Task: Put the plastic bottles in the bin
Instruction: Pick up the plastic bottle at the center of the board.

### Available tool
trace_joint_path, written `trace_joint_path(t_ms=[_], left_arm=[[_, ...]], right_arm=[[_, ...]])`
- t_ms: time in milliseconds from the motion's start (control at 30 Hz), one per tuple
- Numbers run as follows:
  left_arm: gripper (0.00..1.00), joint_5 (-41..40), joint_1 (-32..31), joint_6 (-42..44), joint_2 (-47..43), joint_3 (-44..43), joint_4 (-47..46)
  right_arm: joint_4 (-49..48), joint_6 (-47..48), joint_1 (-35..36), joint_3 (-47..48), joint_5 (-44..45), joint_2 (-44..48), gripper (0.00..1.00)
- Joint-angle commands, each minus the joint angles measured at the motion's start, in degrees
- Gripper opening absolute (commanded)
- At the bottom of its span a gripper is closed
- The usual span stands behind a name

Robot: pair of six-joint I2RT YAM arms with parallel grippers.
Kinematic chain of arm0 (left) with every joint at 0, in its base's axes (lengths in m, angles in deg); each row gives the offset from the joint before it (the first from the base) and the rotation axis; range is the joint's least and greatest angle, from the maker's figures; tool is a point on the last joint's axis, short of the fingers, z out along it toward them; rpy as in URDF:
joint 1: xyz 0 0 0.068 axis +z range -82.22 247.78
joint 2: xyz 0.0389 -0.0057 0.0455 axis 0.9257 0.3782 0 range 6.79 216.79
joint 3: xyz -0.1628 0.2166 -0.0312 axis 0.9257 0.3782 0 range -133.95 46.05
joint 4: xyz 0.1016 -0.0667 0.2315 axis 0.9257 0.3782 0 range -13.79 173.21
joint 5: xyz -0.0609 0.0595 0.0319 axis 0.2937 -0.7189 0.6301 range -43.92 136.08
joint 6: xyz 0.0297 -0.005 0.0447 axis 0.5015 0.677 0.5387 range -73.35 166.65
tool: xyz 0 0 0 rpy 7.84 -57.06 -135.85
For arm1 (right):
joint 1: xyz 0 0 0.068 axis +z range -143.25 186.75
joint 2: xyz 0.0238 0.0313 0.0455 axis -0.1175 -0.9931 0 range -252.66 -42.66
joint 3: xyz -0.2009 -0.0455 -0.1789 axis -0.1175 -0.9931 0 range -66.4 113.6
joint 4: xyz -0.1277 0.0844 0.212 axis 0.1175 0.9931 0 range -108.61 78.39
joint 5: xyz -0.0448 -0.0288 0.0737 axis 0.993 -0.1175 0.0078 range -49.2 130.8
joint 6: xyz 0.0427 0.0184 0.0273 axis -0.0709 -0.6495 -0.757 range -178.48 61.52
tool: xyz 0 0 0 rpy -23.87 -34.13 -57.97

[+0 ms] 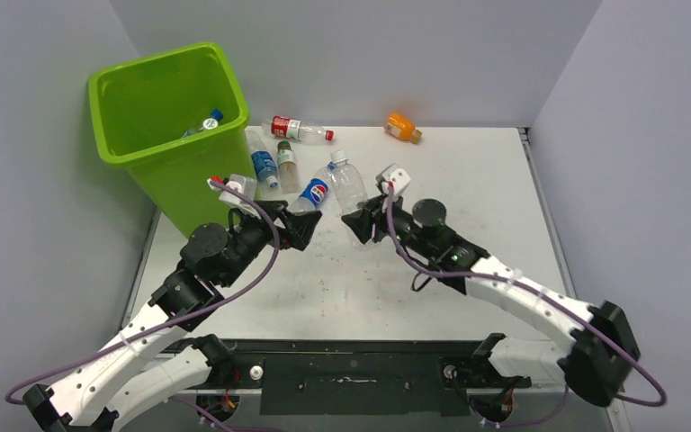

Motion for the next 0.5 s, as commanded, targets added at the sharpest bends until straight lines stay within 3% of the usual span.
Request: trace_joint_path(t_ms=[0,233,367,467], left_arm=[[0.96,4.2,0.24,-0.65,1.07,-6.97,-12.51],[0.96,20.93,0.46,-1.75,7.66,-14.4,-16.11],[0.96,27.67,0.62,-5.36,12.04,-17.09,-17.84],[0.96,32.91,0.57,-8.14,13.92,-15.62,-25.67]], right_arm=[[-8.15,0.97,6.34,-7.29,0.5,13.67,0.31],[-9.5,-2.96,8.86,-15.23,-2.98,31.28,0.28],[-12.77,-5.9,8.88,-18.49,-6.29,35.83,0.28],[-16.07,-8.17,8.91,-20.26,-8.7,37.13,0.28]])
